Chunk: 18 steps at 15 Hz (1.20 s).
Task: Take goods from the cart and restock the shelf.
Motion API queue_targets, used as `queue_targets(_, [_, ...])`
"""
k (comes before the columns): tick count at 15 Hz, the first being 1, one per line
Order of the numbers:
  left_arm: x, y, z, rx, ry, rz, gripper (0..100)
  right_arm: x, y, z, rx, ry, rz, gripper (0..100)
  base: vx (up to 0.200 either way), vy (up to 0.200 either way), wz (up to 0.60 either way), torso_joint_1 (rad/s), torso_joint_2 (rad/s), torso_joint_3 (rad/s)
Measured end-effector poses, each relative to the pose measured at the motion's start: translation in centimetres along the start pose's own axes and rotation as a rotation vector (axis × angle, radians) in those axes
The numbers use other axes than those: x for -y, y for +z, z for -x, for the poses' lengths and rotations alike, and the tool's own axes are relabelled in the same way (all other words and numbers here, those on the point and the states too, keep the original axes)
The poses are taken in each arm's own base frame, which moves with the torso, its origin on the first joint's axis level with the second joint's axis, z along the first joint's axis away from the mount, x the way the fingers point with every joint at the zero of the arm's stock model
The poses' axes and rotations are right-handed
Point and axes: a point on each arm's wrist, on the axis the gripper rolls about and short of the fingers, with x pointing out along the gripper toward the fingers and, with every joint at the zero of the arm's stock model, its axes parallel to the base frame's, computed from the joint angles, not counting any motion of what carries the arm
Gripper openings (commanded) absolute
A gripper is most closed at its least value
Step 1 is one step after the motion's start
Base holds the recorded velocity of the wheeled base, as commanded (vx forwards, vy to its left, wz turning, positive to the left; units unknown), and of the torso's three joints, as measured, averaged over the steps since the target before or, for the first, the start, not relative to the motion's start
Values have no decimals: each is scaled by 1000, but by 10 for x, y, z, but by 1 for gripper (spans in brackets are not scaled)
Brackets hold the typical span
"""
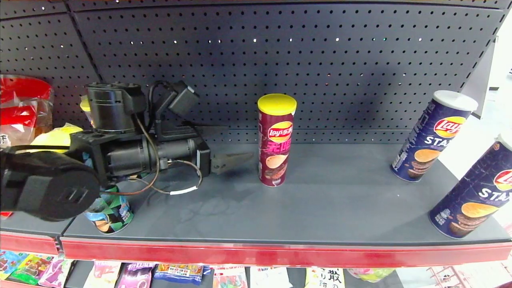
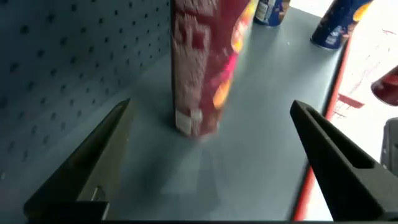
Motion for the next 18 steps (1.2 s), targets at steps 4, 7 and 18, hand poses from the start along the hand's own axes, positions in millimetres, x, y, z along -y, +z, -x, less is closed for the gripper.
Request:
queue_targets(4, [-12, 2, -34, 15, -29, -9, 100, 0, 0, 0, -2, 0, 0, 0, 0, 0, 0, 0, 0, 0])
queue_targets(7, [-16, 3, -52, 25, -58, -14, 100, 0, 0, -1, -7, 0, -1, 0, 0, 0, 0, 0, 0, 0])
queue_targets(18, [-23, 5, -95, 57, -128, -28, 100, 0, 0, -1, -10, -1, -5, 0, 0, 0, 0, 0, 0, 0])
